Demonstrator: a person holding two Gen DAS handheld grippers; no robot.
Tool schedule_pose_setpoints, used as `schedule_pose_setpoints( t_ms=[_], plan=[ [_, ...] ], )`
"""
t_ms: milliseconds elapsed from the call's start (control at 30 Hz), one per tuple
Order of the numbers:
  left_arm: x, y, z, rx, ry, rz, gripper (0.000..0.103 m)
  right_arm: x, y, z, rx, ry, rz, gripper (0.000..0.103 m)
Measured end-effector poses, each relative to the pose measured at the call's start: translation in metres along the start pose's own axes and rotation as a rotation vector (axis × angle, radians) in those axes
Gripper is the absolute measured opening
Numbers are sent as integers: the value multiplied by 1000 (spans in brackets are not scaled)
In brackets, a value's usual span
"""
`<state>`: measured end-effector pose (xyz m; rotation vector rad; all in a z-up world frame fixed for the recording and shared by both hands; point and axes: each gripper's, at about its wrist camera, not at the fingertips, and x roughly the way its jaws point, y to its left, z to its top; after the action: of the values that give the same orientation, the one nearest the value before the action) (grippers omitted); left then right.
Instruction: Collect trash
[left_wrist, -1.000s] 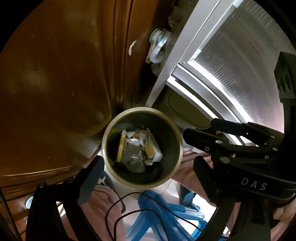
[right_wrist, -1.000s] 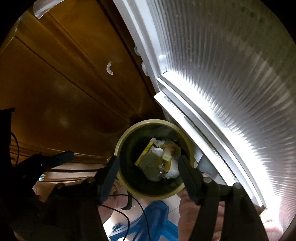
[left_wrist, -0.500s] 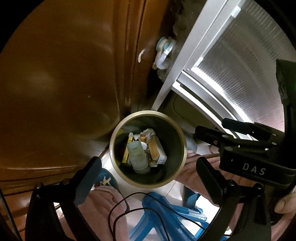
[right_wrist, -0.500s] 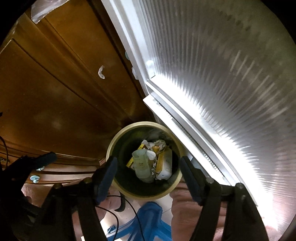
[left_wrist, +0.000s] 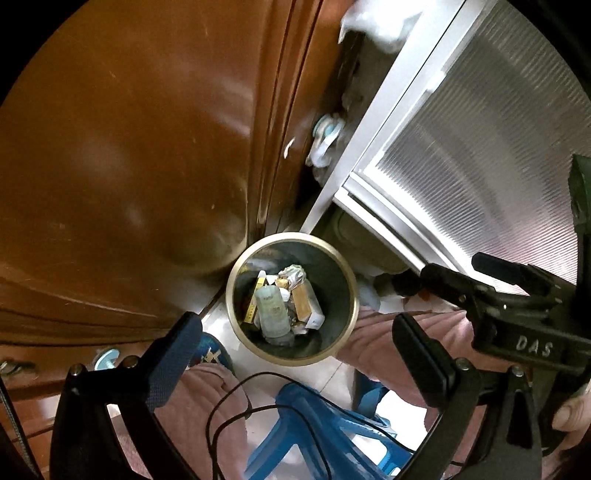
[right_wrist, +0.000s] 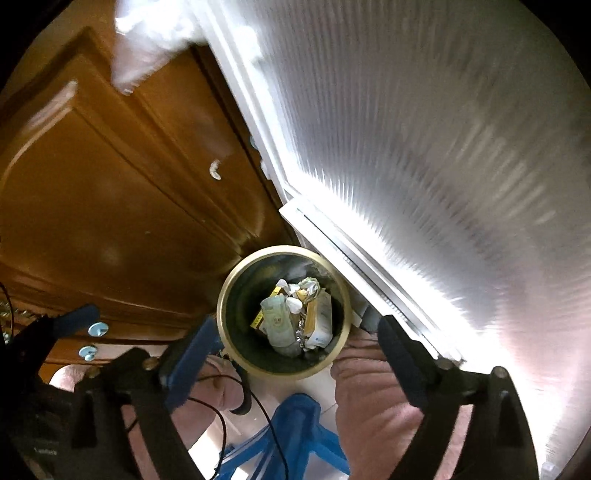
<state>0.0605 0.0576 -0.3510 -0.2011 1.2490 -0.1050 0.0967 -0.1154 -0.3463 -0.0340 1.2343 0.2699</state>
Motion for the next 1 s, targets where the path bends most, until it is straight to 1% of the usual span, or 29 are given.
schedule_pose_setpoints(
  t_ms=[267,400,567,667,800,1000],
  plan=[
    [-60,-14,0,21,-65,-16,102,-63,20,-2,-67,-99,-49,91],
    [-91,-25,0,34,-94,-18,102,-93,25,-4,-81,-130,-58,91],
    [-135,-40,4,63,-140,-6,102,-144,34,-9,-143,-233,-89,91],
    [-164,-50,8,87,-186,-2,102,-175,37,-8,-158,-283,-91,91],
    [-201,-64,13,93,-241,3,102,-216,37,-4,-148,-320,-78,91],
    [-260,-80,24,92,-329,40,102,-272,39,-1,-114,-385,-80,91]
  ],
)
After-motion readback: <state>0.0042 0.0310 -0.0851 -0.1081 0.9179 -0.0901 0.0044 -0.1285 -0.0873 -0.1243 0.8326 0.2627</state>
